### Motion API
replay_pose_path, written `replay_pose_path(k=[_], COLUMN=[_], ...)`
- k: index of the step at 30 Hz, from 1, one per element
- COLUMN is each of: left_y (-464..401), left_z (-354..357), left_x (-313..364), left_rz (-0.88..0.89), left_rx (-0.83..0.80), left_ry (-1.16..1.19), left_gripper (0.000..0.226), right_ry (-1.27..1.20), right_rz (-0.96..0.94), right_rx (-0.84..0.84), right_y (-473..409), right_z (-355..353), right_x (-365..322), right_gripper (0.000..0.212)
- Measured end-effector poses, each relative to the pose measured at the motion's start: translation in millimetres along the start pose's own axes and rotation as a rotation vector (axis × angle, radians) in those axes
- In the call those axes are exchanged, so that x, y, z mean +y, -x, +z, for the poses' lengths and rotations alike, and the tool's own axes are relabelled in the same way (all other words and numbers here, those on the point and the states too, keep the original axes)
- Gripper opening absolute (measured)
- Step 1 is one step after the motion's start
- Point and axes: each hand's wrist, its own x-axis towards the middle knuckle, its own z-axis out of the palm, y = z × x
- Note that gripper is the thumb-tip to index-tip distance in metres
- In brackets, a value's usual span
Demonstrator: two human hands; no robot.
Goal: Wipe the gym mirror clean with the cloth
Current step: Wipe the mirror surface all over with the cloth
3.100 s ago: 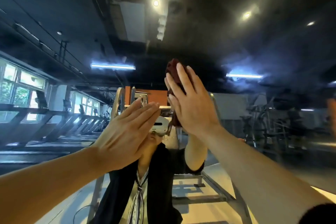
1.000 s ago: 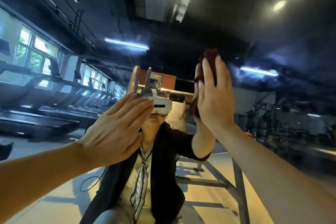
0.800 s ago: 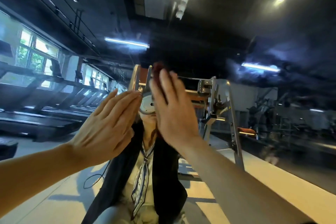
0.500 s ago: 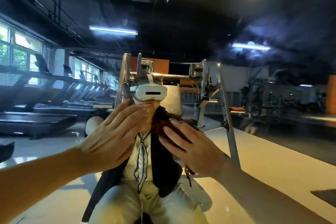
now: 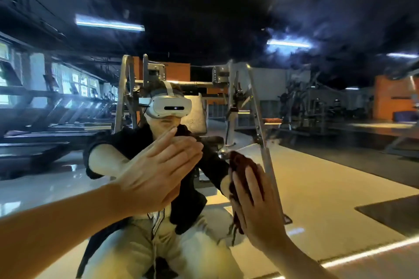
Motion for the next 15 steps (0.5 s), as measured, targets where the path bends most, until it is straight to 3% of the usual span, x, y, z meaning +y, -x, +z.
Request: replay_pose_path(k=[2,4,9,12,15], left_y=[-6,-19,-65,-77,-80], left_z=[7,12,25,34,36], left_x=[6,10,29,42,47], left_rz=[0.050,0.057,-0.033,-0.047,-0.055], left_rx=[-0.009,-0.023,-0.019,-0.014,0.008], left_ry=[-0.008,-0.002,0.014,0.003,-0.019], left_gripper=[0.060,0.062,0.064,0.063,0.062], right_ry=[-0.010,-0.060,-0.223,-0.144,-0.085], right_rz=[-0.050,-0.065,0.317,0.215,0.045], right_rx=[-0.109,-0.068,0.215,0.194,0.054], right_y=[27,-2,-132,-107,-23], right_z=[3,-3,-40,-29,-10], right_x=[21,42,71,75,86], right_gripper=[0.056,0.055,0.056,0.055,0.053])
